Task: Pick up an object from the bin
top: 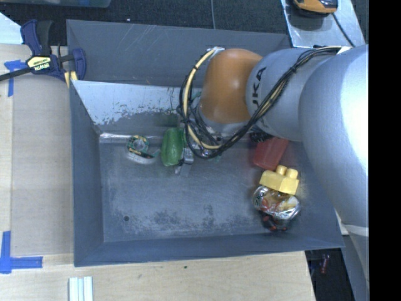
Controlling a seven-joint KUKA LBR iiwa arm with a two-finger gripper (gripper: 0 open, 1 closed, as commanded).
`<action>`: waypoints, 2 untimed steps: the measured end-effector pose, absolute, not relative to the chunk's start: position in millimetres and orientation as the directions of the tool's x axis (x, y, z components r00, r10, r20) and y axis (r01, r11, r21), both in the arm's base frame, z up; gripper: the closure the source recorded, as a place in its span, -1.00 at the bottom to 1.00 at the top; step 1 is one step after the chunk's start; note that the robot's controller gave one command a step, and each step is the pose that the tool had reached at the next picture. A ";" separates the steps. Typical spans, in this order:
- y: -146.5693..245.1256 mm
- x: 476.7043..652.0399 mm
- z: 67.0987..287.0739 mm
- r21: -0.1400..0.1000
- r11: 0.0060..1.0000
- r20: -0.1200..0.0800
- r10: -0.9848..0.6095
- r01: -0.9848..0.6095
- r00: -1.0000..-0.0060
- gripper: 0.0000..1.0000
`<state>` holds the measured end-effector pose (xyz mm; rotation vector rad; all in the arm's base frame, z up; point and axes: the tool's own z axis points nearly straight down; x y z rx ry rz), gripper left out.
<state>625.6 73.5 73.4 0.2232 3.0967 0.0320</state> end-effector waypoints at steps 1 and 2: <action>93.4 603.9 138.7 0.022 0.979 -0.032 0.202 0.202 -0.979 1.00; 76.5 603.7 222.5 0.022 0.979 -0.033 0.205 0.204 -0.978 1.00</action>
Offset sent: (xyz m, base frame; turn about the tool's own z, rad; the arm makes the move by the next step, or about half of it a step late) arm -0.0214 -0.0060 0.1722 0.0596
